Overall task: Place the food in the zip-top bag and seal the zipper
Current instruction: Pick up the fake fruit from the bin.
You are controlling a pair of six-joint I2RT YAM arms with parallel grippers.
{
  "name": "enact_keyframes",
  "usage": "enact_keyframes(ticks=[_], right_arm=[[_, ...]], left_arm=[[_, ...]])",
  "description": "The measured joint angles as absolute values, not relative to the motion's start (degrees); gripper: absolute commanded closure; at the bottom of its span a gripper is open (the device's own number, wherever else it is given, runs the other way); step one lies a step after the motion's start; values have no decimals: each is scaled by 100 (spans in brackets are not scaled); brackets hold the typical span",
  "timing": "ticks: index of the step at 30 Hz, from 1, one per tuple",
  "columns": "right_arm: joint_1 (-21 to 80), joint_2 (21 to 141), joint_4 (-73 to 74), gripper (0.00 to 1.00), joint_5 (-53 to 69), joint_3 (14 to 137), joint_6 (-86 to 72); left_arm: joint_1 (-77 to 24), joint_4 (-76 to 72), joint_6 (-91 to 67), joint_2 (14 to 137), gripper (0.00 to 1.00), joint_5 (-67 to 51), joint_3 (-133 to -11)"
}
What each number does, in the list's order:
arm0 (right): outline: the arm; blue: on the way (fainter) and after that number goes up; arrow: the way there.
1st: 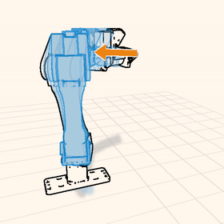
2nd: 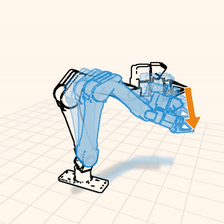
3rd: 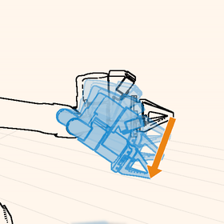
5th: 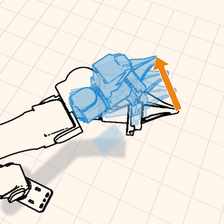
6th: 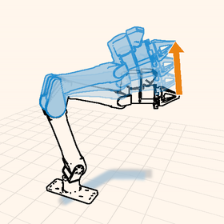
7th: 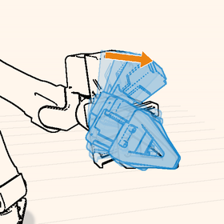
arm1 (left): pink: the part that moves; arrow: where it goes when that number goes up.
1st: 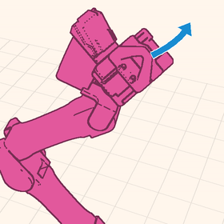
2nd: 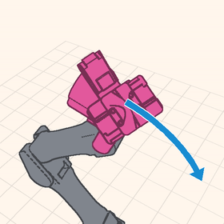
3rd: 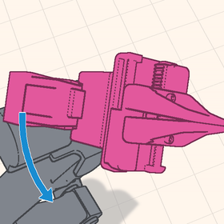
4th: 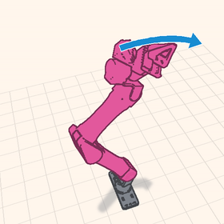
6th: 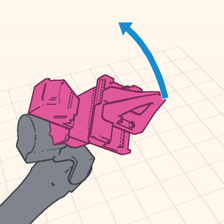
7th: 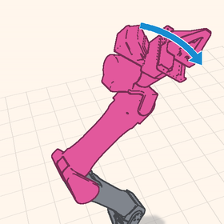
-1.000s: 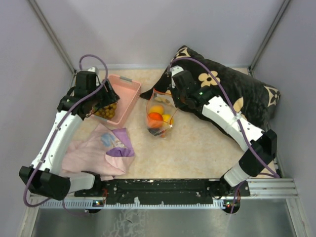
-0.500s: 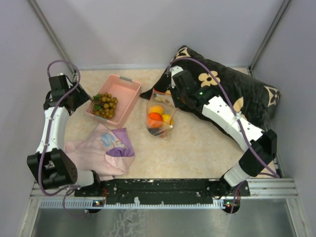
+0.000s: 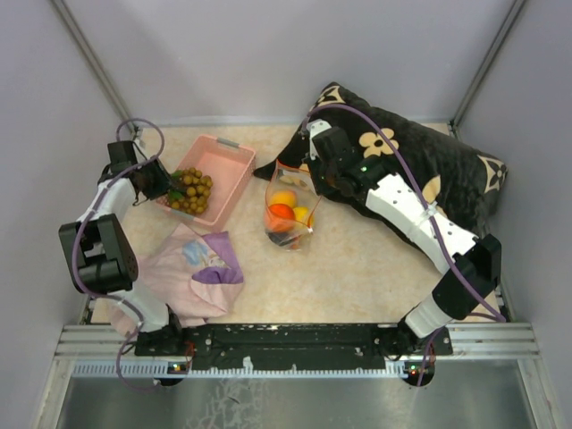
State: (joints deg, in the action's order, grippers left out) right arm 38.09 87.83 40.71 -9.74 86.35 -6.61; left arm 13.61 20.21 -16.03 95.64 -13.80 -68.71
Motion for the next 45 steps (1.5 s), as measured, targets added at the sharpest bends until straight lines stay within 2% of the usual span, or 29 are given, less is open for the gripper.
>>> enact_keyframes(ticks=[3,5,7,12,27,39,45], right_arm=[[3806,8783,4071,100,-952,8635,-661],[3806,8783,4071,100,-952,8635,-661],[3806,8783,4073,100,-952,8635,-661],[3806,8783,4075,100,-937,8635,-661],[3806,8783,4077,100,-937,8635,-746],[3806,8783,4066,100,-937,8637,-972],[3813,8838,4051,100,-934,8672,-1072]], left_arm=[[1361,1940,-1529,9743,65,-1538,-6928],[1361,1905,-1485,9793,79,-1605,-6958],[1361,1870,-1433,9795,88,-1653,-6958],[1361,1796,-1313,9749,100,-1909,-6958],[1079,2106,-1728,8195,100,-2137,-7144],[-484,2853,-2703,7013,100,-2060,-7708],[-871,3326,-3183,6700,100,-2084,-8119]])
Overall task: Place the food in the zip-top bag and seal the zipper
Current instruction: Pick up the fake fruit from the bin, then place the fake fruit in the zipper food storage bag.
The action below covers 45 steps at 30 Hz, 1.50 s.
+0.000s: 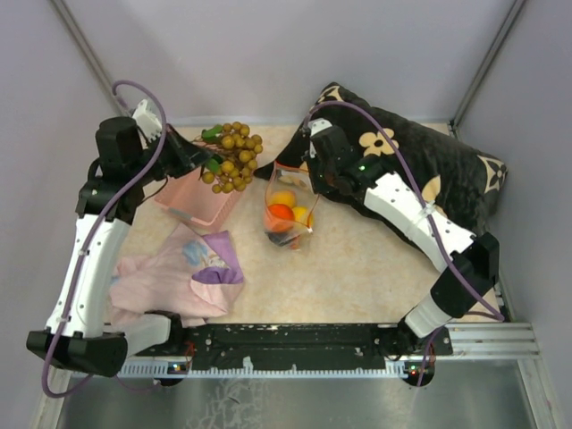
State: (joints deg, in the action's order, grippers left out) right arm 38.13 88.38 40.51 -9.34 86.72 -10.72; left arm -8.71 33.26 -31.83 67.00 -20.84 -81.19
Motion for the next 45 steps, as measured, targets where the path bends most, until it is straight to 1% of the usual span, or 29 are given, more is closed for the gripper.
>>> enact_keyframes(ticks=[4,12,21,26,34,45], right_arm=[[3841,8914,4005,100,-937,8731,-1129],[3981,9054,3981,100,-993,8906,-1236],[4189,9135,3933,100,-1125,8908,-1372],[4239,9139,3922,100,-1162,8941,-1385],[4276,9139,3896,100,-1194,8949,-1415],[4458,9052,3819,100,-1186,8919,-1415]], left_arm=[[-1186,3607,-3389,6595,100,-2226,-8315],[-1813,4222,-3710,6523,100,-2462,-8329],[-2567,4875,-3852,6663,100,-2237,-8329],[-2639,5304,-3857,6855,100,-1964,-8329],[-2700,5531,-3887,7131,100,-1723,-8377],[-2727,5937,-3734,7734,100,-985,-9192]])
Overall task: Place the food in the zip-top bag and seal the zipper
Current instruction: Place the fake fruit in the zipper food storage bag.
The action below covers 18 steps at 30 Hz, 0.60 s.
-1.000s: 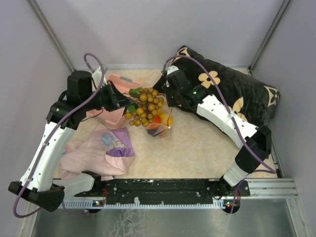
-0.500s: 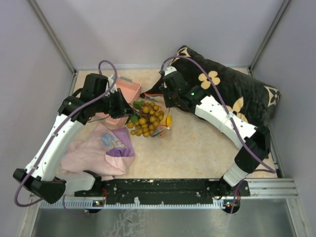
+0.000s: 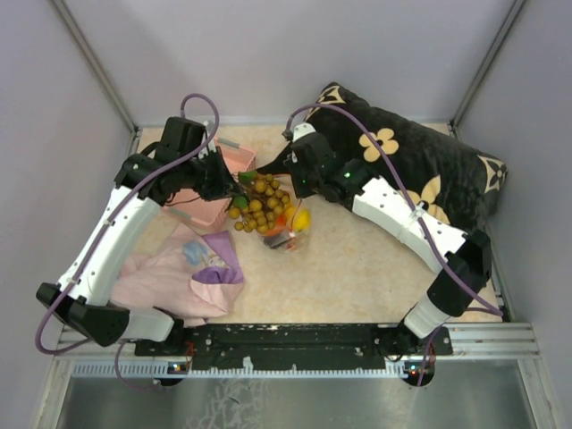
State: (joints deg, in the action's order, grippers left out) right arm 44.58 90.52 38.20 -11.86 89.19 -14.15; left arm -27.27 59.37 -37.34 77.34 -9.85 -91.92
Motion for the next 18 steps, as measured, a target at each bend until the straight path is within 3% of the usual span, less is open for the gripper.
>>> enact_keyframes(ticks=[18], right_arm=[[4558,8986,3540,100,-1127,8700,-1417]], left_arm=[[-2729,6053,-3798,8020,100,-1028,-9529]])
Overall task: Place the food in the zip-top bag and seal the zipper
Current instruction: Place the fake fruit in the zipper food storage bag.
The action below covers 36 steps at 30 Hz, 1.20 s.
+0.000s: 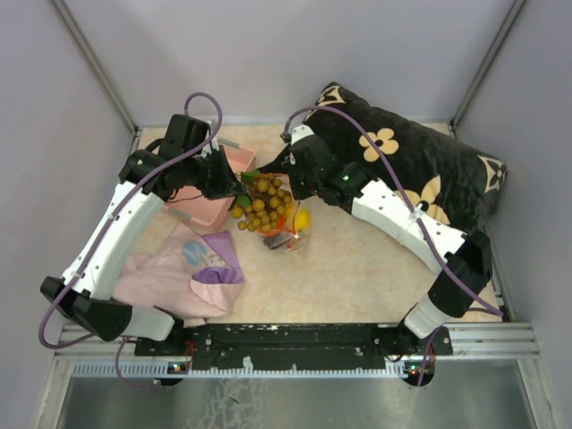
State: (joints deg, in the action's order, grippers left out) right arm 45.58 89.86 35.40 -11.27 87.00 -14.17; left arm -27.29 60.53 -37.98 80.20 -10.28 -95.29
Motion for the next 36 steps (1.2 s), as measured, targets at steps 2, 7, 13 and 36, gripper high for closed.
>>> enact_keyframes(ticks=[2,7,13,36], right_arm=[[4558,8986,3527,100,-1129,8700,-1417],[4558,8986,3518,100,-1127,8700,-1417],[4558,8986,3511,100,-1055,8700,-1417],[4560,8847,3334,100,-464,8584,-1614]], left_arm=[[-2740,6077,-3813,8020,100,-1050,-9395],[-2788,6239,-3839,8018,100,-1057,-8980],[-2799,6272,-3887,8023,100,-1033,-8912],[-2801,5728,-4305,8621,100,-259,-9797]])
